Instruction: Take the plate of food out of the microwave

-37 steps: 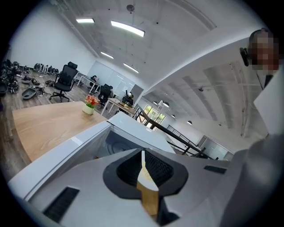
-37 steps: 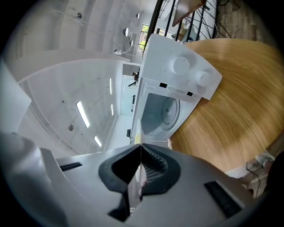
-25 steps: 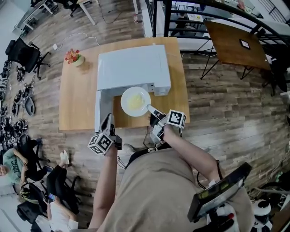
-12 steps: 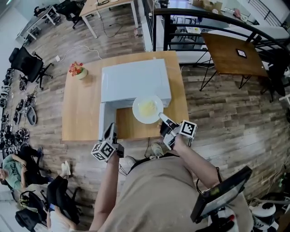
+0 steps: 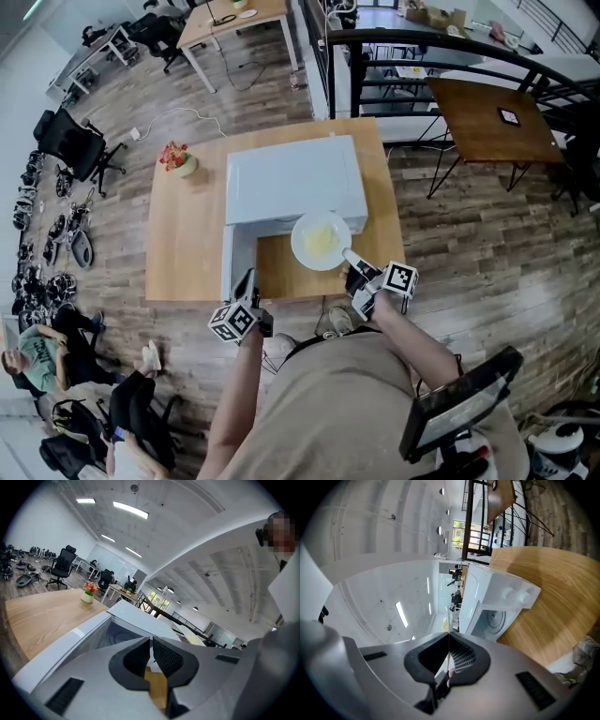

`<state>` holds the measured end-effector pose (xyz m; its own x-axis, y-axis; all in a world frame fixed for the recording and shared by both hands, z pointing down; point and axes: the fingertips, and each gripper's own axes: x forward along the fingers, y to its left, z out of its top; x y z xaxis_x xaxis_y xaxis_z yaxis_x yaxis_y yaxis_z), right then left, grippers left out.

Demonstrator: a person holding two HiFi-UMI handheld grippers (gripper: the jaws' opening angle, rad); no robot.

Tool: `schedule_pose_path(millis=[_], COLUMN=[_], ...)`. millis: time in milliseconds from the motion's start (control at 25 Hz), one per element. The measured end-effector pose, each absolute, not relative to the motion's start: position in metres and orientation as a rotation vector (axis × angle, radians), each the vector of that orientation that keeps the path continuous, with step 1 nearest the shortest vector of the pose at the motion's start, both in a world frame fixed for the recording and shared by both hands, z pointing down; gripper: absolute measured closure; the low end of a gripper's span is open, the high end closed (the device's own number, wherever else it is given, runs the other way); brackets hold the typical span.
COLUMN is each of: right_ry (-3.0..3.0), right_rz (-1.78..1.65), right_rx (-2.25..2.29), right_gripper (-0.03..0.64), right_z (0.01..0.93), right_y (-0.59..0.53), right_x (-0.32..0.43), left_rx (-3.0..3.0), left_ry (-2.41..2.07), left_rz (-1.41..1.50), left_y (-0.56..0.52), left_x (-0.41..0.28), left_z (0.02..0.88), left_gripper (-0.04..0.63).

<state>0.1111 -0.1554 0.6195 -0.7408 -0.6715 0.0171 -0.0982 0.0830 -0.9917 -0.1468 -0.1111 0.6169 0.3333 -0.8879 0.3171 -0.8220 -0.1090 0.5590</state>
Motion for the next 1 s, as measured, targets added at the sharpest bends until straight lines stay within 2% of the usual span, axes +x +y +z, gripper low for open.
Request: schedule_pose_path(millis=[1000], right_ry=[2.048], right_rz=[-2.091], right_rx=[-0.818], right_gripper=[0.604], right_z=[0.819], right_y=[-0.152], right_x=[0.055], left_rx=[1.780], left_ry=[-1.582], left_rz=[-0.026], left_y=[-0.063], left_x=[-0.160], left_z=[0.678], left_gripper=[0.594])
